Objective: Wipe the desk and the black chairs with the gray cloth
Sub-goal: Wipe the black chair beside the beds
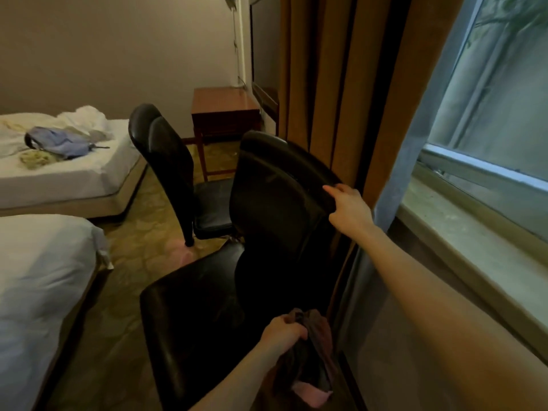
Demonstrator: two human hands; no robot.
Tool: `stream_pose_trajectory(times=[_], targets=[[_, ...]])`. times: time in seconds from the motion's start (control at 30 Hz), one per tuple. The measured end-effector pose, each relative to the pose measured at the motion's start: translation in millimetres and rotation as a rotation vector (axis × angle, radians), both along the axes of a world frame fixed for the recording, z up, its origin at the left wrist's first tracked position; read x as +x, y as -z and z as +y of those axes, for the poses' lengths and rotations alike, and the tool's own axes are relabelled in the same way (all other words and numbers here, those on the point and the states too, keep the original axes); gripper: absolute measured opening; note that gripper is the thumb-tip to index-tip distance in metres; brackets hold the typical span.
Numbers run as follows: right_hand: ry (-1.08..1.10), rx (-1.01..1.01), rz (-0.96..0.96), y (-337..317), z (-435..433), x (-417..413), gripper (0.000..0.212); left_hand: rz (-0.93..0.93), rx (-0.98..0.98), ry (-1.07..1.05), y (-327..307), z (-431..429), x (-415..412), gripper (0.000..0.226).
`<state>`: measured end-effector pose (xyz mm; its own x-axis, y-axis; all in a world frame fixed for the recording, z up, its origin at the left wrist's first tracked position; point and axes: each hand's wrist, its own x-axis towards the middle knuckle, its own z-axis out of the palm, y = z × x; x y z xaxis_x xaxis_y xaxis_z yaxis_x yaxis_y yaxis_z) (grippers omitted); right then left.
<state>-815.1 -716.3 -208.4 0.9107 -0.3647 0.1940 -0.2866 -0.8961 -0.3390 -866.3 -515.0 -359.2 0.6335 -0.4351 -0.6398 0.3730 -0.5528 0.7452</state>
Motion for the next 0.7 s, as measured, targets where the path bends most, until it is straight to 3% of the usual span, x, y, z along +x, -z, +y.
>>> stream_pose_trajectory(times=[0.07,0.17,0.3,0.43,0.53,0.7], targets=[[0.014,-0.016,0.016,0.8,-9.6,7.6,0.066,-0.059,0.050,0.050,-7.7,-5.3,3.5,0.039],[0.090,0.143,-0.010,3.2,-29.4,23.8,0.055,-0.078,0.072,0.077,-14.3,-18.3,9.5,0.025],[0.066,0.337,0.037,4.4,-50.2,43.2,0.046,-0.123,0.047,0.051,-23.8,-37.8,9.6,0.053],[0.002,0.335,0.016,14.7,-55.5,46.9,0.056,-0.186,0.019,-0.016,-43.0,-62.2,7.1,0.069],[-0.072,0.308,0.033,18.7,-55.8,37.4,0.066,-0.263,0.020,-0.097,-60.2,-77.3,11.5,0.075],[-0.171,0.338,-0.008,19.3,-60.5,14.0,0.065,-0.359,0.026,-0.181,-90.2,-88.6,26.6,0.074]])
